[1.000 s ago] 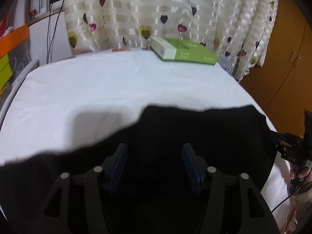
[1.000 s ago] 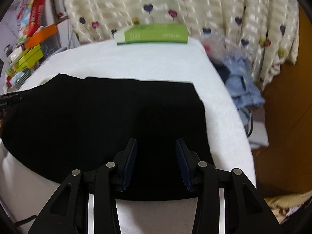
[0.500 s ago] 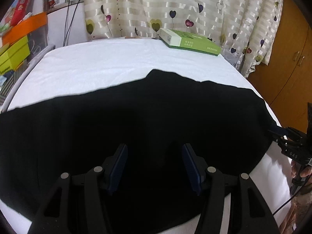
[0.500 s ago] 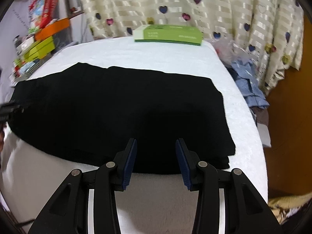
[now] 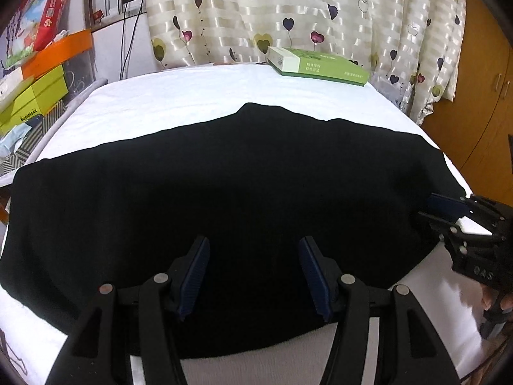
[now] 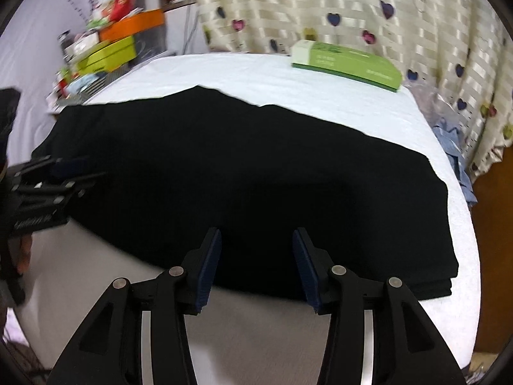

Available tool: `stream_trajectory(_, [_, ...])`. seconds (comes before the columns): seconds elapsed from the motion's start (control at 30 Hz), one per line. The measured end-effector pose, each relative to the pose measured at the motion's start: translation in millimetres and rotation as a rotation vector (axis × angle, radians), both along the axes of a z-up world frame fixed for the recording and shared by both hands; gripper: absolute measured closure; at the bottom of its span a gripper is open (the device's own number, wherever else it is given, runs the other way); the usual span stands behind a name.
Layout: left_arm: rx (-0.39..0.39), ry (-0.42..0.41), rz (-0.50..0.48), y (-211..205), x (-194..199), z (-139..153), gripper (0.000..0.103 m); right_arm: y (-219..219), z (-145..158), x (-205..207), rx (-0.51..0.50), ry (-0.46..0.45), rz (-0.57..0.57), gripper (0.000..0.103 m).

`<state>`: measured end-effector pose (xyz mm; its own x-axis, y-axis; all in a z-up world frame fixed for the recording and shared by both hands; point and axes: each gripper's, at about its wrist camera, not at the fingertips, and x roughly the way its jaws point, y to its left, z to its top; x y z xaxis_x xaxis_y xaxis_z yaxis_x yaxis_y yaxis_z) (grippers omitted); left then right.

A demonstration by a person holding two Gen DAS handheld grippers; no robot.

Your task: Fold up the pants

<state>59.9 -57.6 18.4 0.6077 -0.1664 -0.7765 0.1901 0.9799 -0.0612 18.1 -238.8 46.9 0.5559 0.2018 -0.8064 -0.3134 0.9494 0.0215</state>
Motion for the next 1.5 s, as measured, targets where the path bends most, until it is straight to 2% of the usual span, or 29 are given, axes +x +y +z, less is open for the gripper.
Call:
stream_trajectory(0.13, [0.023,-0.007,0.011,-2.9,-2.9,-0.8,0.042,-1.5,5.0,7.4,0.007,-0.013,-0.013,0.055])
stream_trajectory(0.27, [0.046,-0.018,0.013,-5.4,-5.6,-2.3,0.042,6.0,-2.7,23.5,0.004,-0.006,-0.049,0.054])
stream_trajectory(0.47, [0.044,-0.025,0.014,-4.3,-8.5,-3.5,0.041,24.9,-2.1,6.1,-0.045,-0.027,0.023,0.052])
stream_trajectory(0.63, [0.038,-0.026,0.011,-3.3,-9.3,-3.8,0.039,23.0,4.1,10.2,-0.010,-0.033,0.005,0.052])
stream_trajectory(0.73, [0.027,-0.024,0.009,-0.4,-10.2,-3.1,0.039,30.5,-4.4,14.7,-0.028,-0.018,-0.012,0.051])
stream_trajectory(0.9, [0.025,-0.022,0.003,6.0,-16.6,-1.5,0.039,47.2,-0.9,-4.2,-0.036,-0.030,0.081,0.051])
stream_trajectory(1.0, [0.010,-0.018,0.015,22.4,-20.0,0.2,0.039,49.2,7.0,-1.9,-0.024,-0.052,0.126,0.051])
stream_trajectory(1.1, [-0.009,-0.035,0.064,54.0,-22.2,5.4,0.039,48.6,6.8,13.8,-0.031,-0.038,0.082,0.051])
stream_trajectory(1.2, [0.020,-0.049,0.186,93.2,-20.3,8.7,0.039,58.2,-2.1,23.2,-0.027,0.005,0.086,0.051])
stream_trajectory(1.33, [0.005,-0.021,0.316,145.9,-18.3,5.1,0.040,92.1,-4.1,6.6,-0.042,-0.028,0.164,0.051])
stream_trajectory(1.4, [-0.049,-0.018,0.290,158.8,-19.7,5.0,0.041,105.7,-3.6,0.6,-0.062,-0.044,0.199,0.051])
stream_trajectory(1.5, [-0.039,-0.022,0.261,160.9,-21.1,5.1,0.045,116.8,-3.0,1.6,0.022,0.017,0.263,0.051])
